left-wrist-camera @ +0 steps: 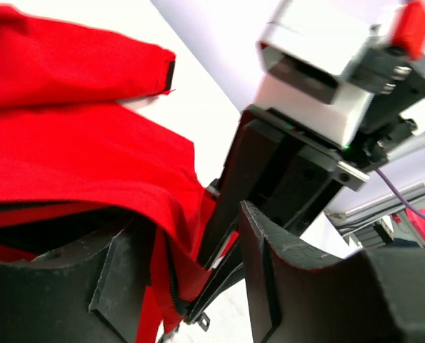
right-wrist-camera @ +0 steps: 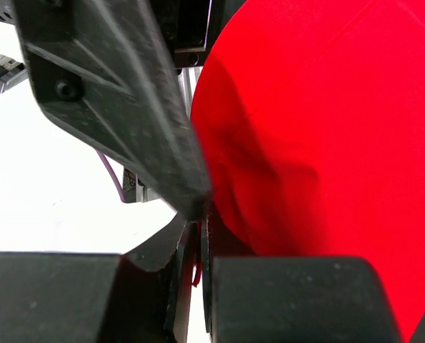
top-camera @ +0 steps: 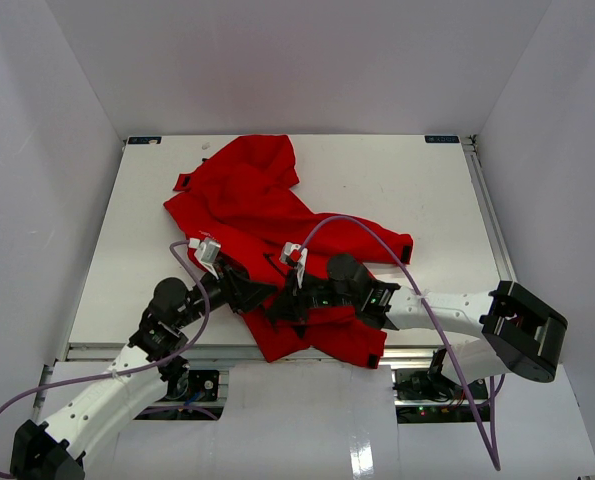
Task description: Zip up the jacket
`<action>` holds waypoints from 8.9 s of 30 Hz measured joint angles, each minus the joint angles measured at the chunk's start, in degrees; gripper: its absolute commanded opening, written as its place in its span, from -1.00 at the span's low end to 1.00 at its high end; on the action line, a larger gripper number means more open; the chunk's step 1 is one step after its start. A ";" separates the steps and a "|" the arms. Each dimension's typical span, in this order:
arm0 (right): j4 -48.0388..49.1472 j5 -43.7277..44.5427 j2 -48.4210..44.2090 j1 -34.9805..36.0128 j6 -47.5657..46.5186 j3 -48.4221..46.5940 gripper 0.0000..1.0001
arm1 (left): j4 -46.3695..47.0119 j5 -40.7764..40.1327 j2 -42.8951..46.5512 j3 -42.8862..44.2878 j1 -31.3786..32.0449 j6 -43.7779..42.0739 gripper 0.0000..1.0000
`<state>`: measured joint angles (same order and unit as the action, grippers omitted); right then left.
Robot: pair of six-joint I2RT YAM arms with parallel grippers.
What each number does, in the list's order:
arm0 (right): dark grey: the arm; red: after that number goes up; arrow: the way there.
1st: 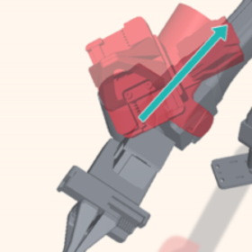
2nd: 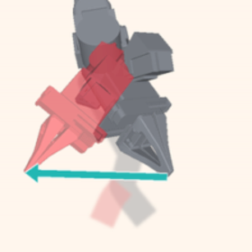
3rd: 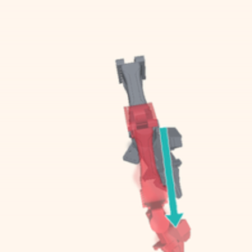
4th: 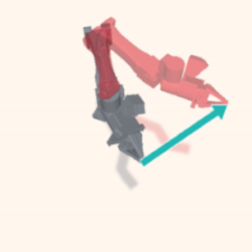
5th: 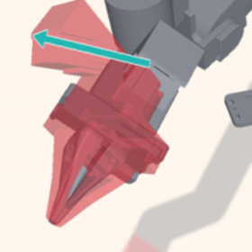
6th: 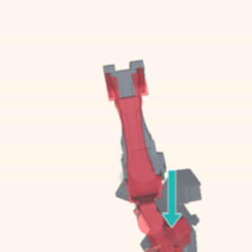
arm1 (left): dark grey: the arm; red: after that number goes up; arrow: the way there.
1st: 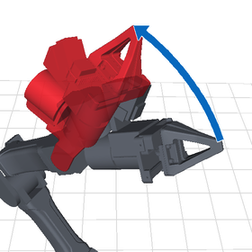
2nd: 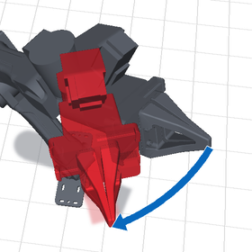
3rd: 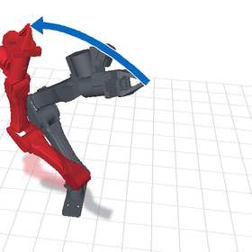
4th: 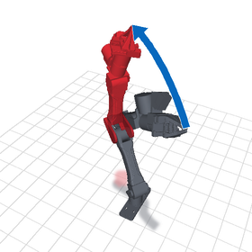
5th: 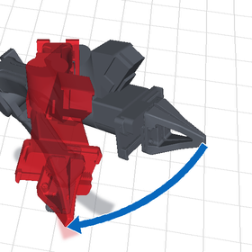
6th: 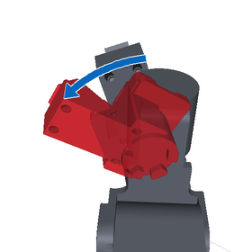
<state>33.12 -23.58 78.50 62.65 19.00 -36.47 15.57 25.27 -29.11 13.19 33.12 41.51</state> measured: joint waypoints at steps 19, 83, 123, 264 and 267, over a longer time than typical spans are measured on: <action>0.04 -0.59 0.63 0.00 0.52 -0.02 -0.42 | -6.42 -3.60 2.33 0.33 0.04 0.34 -1.00; -13.37 -4.38 0.61 0.00 -9.02 -5.75 -0.81 | -8.64 2.14 -0.30 4.44 0.03 -1.83 0.32; -6.10 -2.30 0.28 -0.17 -3.27 -4.24 -0.15 | 7.81 2.51 4.49 -7.28 -0.47 7.86 -1.00; -13.73 7.42 -15.69 -19.52 1.51 4.44 -0.84 | -57.54 -46.90 -46.74 30.67 40.26 52.86 0.24; -13.75 7.44 -15.77 -19.52 1.51 4.55 -0.85 | -56.90 -46.39 -48.32 30.31 40.57 53.77 0.15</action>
<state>19.38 -16.14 62.72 43.13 20.51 -31.92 -41.34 -21.12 -77.43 43.49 73.69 95.28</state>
